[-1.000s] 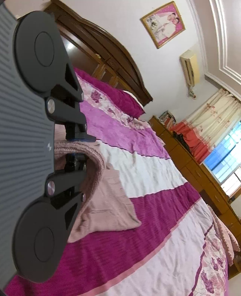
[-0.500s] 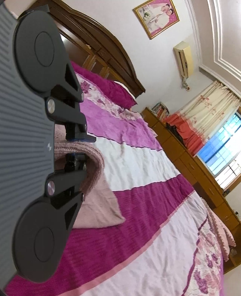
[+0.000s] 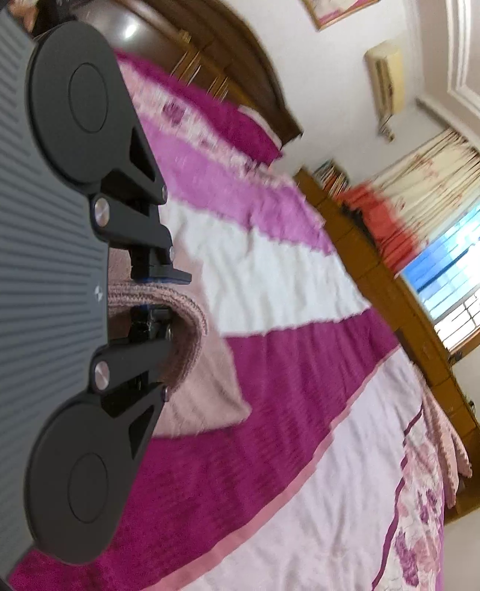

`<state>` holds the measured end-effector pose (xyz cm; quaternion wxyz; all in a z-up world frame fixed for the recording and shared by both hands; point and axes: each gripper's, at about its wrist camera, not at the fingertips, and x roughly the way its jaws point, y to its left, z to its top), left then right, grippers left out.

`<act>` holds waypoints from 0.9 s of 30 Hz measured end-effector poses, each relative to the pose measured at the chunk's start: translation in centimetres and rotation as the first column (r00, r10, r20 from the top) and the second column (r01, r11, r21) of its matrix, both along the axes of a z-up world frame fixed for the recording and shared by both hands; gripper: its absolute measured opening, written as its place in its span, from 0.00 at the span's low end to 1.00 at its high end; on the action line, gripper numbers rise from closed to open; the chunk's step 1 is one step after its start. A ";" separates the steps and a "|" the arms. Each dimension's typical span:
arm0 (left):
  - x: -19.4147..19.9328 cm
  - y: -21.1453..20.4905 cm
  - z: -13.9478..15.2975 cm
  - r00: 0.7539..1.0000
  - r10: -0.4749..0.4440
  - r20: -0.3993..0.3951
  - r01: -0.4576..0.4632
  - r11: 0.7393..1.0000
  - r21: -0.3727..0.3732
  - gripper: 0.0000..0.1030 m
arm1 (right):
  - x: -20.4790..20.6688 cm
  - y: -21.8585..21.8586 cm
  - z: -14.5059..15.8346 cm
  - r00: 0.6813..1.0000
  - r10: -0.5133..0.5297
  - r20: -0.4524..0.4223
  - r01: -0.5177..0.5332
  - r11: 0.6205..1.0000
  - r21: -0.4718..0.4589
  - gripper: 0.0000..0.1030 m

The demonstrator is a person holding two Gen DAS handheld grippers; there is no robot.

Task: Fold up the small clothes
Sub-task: 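Lay the hem on the cardigan and open both tools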

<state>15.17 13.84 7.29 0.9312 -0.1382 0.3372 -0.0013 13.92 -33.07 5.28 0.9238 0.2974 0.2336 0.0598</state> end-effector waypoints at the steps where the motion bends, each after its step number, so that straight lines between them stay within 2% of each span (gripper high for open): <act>1: 0.3 0.0 -0.6 1.000 -0.001 -0.011 0.001 1.000 0.013 0.15 | 0.3 -0.1 -0.8 1.000 -0.012 -0.015 0.011 1.000 -0.010 0.10; 5: 0.9 0.1 -2.4 0.999 0.001 -0.033 0.000 0.999 0.036 0.17 | 1.2 -0.9 -3.5 0.996 -0.044 -0.071 0.044 0.999 -0.004 0.10; 10: 0.7 -0.3 -2.4 0.999 -0.027 -0.025 0.029 0.995 0.091 0.17 | 1.2 -1.6 -5.5 0.993 -0.063 -0.098 0.066 0.998 0.024 0.12; 14: 0.2 -0.4 -1.9 0.999 -0.028 -0.039 0.032 0.994 0.105 0.26 | 0.9 -1.4 -5.0 0.994 -0.050 -0.097 0.053 0.998 0.024 0.30; 16: -0.3 -0.2 -1.6 0.999 -0.022 -0.044 0.027 0.995 0.100 0.31 | 0.5 -1.1 -4.5 0.995 -0.037 -0.092 0.038 0.999 0.006 0.43; 18: -0.7 0.1 -1.4 0.999 -0.014 -0.051 0.019 0.995 0.093 0.32 | 0.2 -0.7 -4.0 0.996 -0.024 -0.085 0.023 1.000 -0.011 0.51; 23: -2.2 0.9 -0.8 0.998 0.009 -0.059 -0.003 0.996 0.091 0.34 | -1.4 -0.3 -2.9 0.996 -0.020 -0.081 0.017 0.999 -0.045 0.55; 27: -3.5 1.0 -0.2 0.998 0.015 -0.063 -0.008 0.994 0.111 0.39 | -3.0 -0.7 -2.4 0.995 -0.034 -0.089 0.030 0.999 -0.045 0.59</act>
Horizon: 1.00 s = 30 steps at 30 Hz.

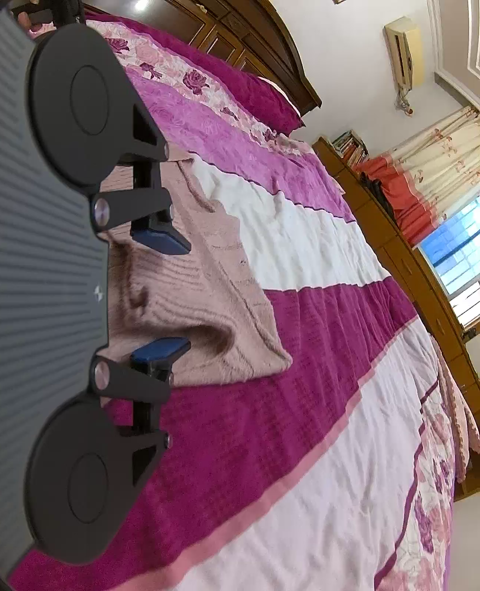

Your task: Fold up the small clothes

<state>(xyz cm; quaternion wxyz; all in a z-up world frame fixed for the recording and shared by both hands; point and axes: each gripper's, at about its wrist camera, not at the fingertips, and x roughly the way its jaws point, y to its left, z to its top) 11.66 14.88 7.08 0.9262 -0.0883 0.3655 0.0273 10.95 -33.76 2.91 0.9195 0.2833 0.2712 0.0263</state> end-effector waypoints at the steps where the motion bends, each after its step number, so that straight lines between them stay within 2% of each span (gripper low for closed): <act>1: -0.4 0.0 0.2 1.000 -0.003 0.003 0.003 1.000 0.003 0.39 | -0.4 -0.1 0.1 1.000 -0.002 0.000 0.002 1.000 -0.001 0.62; 4: -1.5 -0.1 0.5 1.000 -0.007 0.004 0.007 1.000 0.002 0.40 | -1.9 -0.5 0.6 1.000 -0.019 0.004 0.019 1.000 -0.013 0.66; 9: -2.9 -0.5 0.8 1.000 -0.015 -0.006 0.014 1.000 -0.025 0.48 | -4.4 -1.0 0.9 1.000 -0.030 0.007 0.030 0.999 0.013 0.67; 13: -3.5 -1.0 0.9 0.999 -0.033 0.000 0.033 0.999 -0.033 0.48 | -5.6 -0.7 1.0 1.000 -0.018 0.004 0.017 0.999 0.031 0.67; 21: -2.5 -1.0 0.2 1.000 -0.026 -0.008 0.025 0.999 -0.036 0.48 | -5.0 -0.3 1.2 1.000 0.014 0.007 -0.015 0.997 0.074 0.67; 30: -0.8 -1.3 -0.7 0.998 -0.056 -0.029 0.054 0.997 -0.052 0.48 | -3.3 -0.2 1.2 1.000 0.017 0.000 -0.017 0.998 0.057 0.67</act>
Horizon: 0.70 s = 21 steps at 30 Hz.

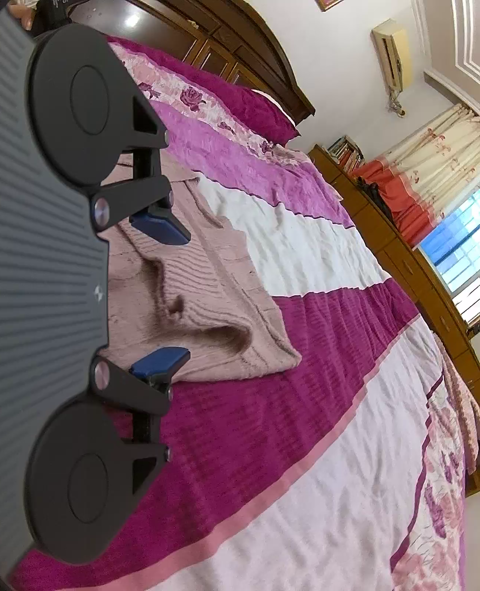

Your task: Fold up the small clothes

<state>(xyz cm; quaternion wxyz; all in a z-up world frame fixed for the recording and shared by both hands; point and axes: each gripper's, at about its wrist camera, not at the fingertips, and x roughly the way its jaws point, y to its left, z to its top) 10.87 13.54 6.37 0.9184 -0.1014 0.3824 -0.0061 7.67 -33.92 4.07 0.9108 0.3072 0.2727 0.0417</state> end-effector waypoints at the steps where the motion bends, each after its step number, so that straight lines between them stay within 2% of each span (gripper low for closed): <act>1: 0.1 -0.1 -0.1 1.000 -0.001 -0.001 0.001 1.000 0.000 0.48 | 0.2 0.1 0.0 1.000 0.002 0.002 -0.002 1.000 -0.007 0.67; 6: 0.9 -0.1 -0.4 1.000 -0.009 -0.006 0.009 1.000 -0.015 0.47 | 1.6 0.4 -0.2 1.000 0.022 -0.010 -0.022 1.000 -0.021 0.66; 8: 1.2 -0.1 -0.6 1.000 -0.003 -0.008 0.003 1.000 -0.022 0.39 | 2.2 0.5 -0.3 0.999 0.031 -0.020 -0.032 0.999 -0.022 0.60; 10: 1.6 -0.1 -0.7 1.000 -0.007 -0.022 0.006 0.999 -0.039 0.20 | 2.8 0.5 -0.5 0.998 0.046 -0.036 -0.047 0.999 -0.017 0.34; 11: 1.7 -0.1 -0.7 1.000 -0.010 -0.024 0.009 0.999 -0.051 0.17 | 3.0 0.5 -0.6 0.998 0.042 -0.046 -0.043 0.999 -0.025 0.27; 12: 1.8 0.0 -0.6 1.000 -0.017 -0.022 0.015 0.998 -0.062 0.16 | 3.2 0.5 -0.6 0.998 0.035 -0.052 -0.037 0.999 -0.036 0.15; 13: 1.9 -0.1 -0.4 1.000 -0.023 -0.017 0.022 0.997 -0.068 0.15 | 3.4 0.3 -0.6 0.998 0.039 -0.051 -0.041 0.999 -0.030 0.10; 16: 1.5 -0.4 0.7 0.998 -0.039 0.040 0.042 0.996 -0.078 0.15 | 3.4 -0.8 -0.7 0.999 0.035 -0.027 -0.033 0.997 0.067 0.08; 21: 2.0 -0.5 3.1 0.992 -0.021 0.124 0.035 0.993 -0.113 0.15 | 3.7 -2.3 0.2 0.999 -0.017 0.030 0.011 0.985 0.171 0.07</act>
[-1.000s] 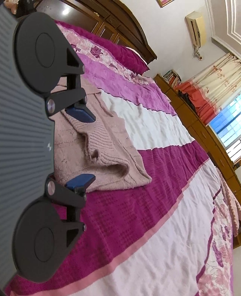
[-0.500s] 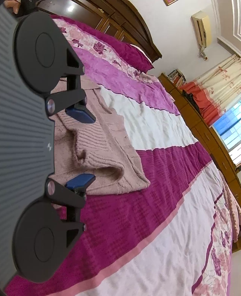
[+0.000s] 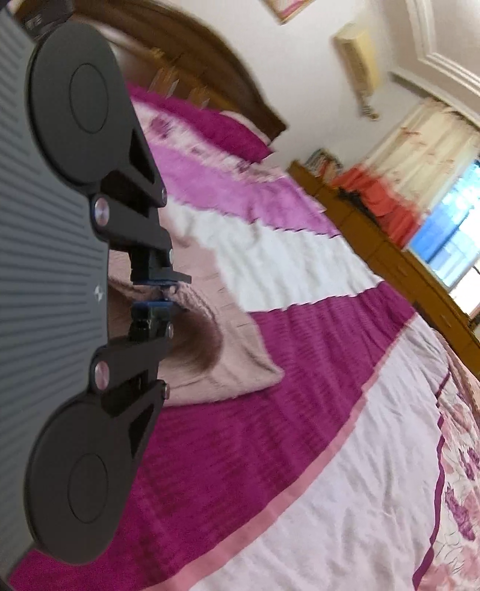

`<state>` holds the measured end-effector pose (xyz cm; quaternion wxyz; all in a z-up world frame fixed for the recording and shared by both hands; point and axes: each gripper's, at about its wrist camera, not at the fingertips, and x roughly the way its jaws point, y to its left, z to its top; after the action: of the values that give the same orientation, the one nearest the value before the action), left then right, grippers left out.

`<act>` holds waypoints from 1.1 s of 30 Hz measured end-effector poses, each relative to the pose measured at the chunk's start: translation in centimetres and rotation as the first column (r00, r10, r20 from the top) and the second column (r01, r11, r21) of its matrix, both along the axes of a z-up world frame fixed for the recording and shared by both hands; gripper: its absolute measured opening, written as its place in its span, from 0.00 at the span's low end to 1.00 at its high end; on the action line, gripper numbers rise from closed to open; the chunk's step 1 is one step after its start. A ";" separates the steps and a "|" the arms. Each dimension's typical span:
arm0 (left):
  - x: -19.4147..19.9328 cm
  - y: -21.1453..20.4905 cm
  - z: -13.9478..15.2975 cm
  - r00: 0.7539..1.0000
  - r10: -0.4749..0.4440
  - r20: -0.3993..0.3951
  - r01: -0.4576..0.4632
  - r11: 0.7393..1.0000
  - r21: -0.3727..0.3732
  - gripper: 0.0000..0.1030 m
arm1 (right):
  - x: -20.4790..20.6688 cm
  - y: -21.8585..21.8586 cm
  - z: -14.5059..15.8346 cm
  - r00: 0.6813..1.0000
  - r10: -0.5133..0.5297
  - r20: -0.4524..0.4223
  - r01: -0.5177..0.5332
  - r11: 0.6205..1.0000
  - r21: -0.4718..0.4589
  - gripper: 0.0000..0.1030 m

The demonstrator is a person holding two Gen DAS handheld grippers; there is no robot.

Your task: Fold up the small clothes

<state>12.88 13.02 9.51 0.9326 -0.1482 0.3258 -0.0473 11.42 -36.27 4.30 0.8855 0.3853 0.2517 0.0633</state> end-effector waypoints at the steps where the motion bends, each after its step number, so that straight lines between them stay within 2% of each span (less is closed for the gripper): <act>1: 0.4 0.0 0.5 1.000 0.006 0.008 -0.006 1.000 -0.010 0.15 | 0.3 -0.2 0.3 1.000 -0.007 0.007 0.007 1.000 0.012 0.07; 8: 4.5 0.9 2.5 0.997 0.074 0.032 -0.071 0.994 -0.085 0.14 | 3.7 -0.1 3.0 0.997 -0.016 0.070 0.017 1.000 -0.023 0.07; 12: 7.7 1.6 1.9 0.994 0.111 -0.011 -0.111 0.983 -0.145 0.14 | 6.6 0.1 3.4 0.997 -0.041 0.071 0.043 0.999 -0.033 0.07; 14: 9.3 1.3 1.0 0.992 0.123 -0.038 -0.127 0.984 -0.123 0.14 | 8.2 0.3 3.0 0.997 -0.056 0.052 0.058 0.998 -0.040 0.07; 18: 11.3 0.5 -1.6 0.987 0.136 -0.084 -0.138 0.990 -0.014 0.15 | 11.3 1.1 0.9 0.997 -0.072 -0.015 0.069 0.991 -0.114 0.07; 21: 11.7 0.9 -3.4 0.982 0.140 -0.126 -0.142 0.990 -0.007 0.17 | 13.0 1.6 -1.2 0.993 -0.081 -0.085 0.065 0.981 -0.183 0.07; 24: 11.5 1.5 -4.0 0.983 0.126 -0.134 -0.131 0.991 -0.031 0.18 | 13.2 1.5 -2.7 0.990 -0.083 -0.110 0.062 0.981 -0.183 0.09; 26: 11.4 1.6 -3.6 0.987 0.103 -0.123 -0.105 0.994 -0.015 0.21 | 13.0 1.3 -2.6 0.993 -0.074 -0.095 0.056 0.983 -0.173 0.19; 27: 11.3 1.5 -3.3 0.988 0.096 -0.117 -0.098 0.995 -0.004 0.23 | 12.9 1.3 -2.5 0.993 -0.075 -0.091 0.058 0.983 -0.172 0.29; 28: 11.1 1.5 -2.9 0.989 0.098 -0.107 -0.097 0.995 0.014 0.29 | 12.6 1.2 -2.3 0.994 -0.076 -0.078 0.062 0.984 -0.170 0.40; 29: 10.9 1.3 -2.5 0.990 0.109 -0.094 -0.105 0.994 0.039 0.34 | 12.3 1.2 -2.0 0.995 -0.077 -0.063 0.065 0.983 -0.170 0.46; 30: 10.6 1.2 -2.0 0.989 0.127 -0.075 -0.122 0.990 0.073 0.45 | 11.9 1.2 -1.7 0.996 -0.079 -0.044 0.071 0.982 -0.174 0.53; 31: 10.3 1.0 -1.5 0.989 0.139 -0.051 -0.133 0.986 0.103 0.48 | 11.5 1.2 -1.3 0.997 -0.079 -0.026 0.072 0.980 -0.185 0.55; 33: 9.6 0.9 -0.7 0.992 0.128 -0.014 -0.125 0.984 0.131 0.48 | 10.8 1.3 -0.7 0.998 -0.061 0.000 0.060 0.978 -0.198 0.55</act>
<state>22.50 13.89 8.80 0.9377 -0.1082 0.3283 0.0349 22.20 -34.94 3.65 0.9202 0.3030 0.2478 0.0097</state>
